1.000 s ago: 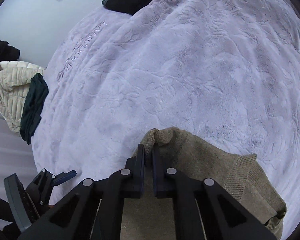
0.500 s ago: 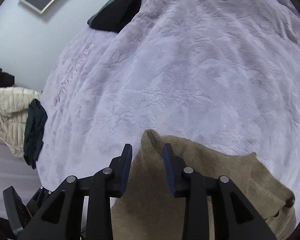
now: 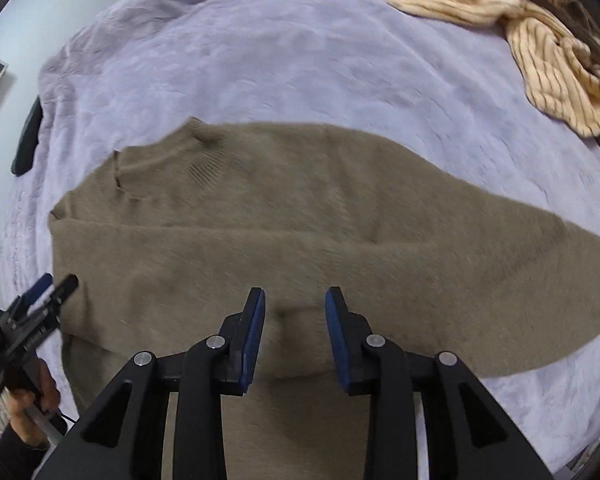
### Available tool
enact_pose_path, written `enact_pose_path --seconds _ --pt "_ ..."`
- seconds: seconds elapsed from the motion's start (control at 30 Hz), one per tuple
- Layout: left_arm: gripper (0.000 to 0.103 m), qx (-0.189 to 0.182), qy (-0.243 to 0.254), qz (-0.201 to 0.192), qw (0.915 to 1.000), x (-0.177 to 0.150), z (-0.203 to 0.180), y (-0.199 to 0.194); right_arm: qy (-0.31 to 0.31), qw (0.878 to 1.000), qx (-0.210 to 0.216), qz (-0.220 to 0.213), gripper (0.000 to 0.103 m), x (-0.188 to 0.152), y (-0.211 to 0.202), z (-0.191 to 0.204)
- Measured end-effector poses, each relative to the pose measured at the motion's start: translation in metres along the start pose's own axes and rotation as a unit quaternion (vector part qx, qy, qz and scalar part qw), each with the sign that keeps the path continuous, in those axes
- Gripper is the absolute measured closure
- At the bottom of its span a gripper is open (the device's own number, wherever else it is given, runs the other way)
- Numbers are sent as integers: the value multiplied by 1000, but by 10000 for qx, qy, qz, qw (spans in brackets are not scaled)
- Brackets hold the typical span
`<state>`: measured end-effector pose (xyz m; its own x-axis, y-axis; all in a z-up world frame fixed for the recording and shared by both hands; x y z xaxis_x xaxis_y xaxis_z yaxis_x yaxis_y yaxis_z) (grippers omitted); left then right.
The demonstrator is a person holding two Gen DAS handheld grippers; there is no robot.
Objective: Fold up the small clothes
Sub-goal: 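Grasp the sweater side edge with the right gripper and fold it inward, then release the folded side and move the right gripper to the other sleeve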
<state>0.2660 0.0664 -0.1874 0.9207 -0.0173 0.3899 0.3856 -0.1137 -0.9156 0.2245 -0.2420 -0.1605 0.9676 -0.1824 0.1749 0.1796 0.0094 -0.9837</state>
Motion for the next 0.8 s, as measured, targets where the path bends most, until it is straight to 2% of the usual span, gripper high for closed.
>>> enact_pose_path --seconds 0.1,0.13,0.17,0.2,0.27,0.37,0.4,0.43,0.47,0.53,0.6,0.7,0.8 --pt "14 174 -111 175 9996 -1 10 14 -43 9991 -421 89 69 -9 18 -19" --pt "15 198 -131 189 9995 -1 12 12 42 9984 -568 -2 69 -10 18 -27" --pt "14 247 -111 166 9995 -2 12 8 199 9982 -542 -141 67 -10 14 -36" --pt "15 296 -65 135 9994 -3 11 5 405 9978 -435 -294 64 -10 8 -46" --pt "15 325 74 113 9994 -6 5 0 802 9956 -143 -469 40 -9 2 -67" --pt "14 406 197 163 9988 -9 -4 0 963 9942 404 -264 41 -3 16 -82" --pt "15 426 175 187 9988 -9 -6 1 960 9941 471 -167 43 0 23 -83" --pt "15 415 122 196 9989 -10 -7 1 968 9942 464 -57 65 2 31 -83" --pt "15 395 46 185 9990 -9 -8 1 966 9940 518 -12 98 4 35 -82" --pt "15 385 -49 109 9992 -7 -8 -4 827 9947 602 -93 99 9 34 -77" --pt "15 400 -41 26 9992 -5 -10 -8 646 9950 640 -401 99 16 23 -71" --pt "15 414 2 79 9991 -7 -12 -8 649 9942 645 -573 100 25 16 -71" --pt "15 440 33 153 9989 -11 -17 -9 681 9961 290 -470 100 29 25 -84"
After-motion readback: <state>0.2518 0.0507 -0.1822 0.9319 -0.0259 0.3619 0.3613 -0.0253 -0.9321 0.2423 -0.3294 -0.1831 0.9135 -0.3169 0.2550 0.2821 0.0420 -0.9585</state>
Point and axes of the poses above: each gripper's, at about its wrist camera, not at the fingertips, and y roughly the way its jaws point, z to its left, x to its top, the point moved 2 cm from there along y, roughly the way its jaws point, and after that the axes turned 8 degrees about -x, right-handed, at the moved point
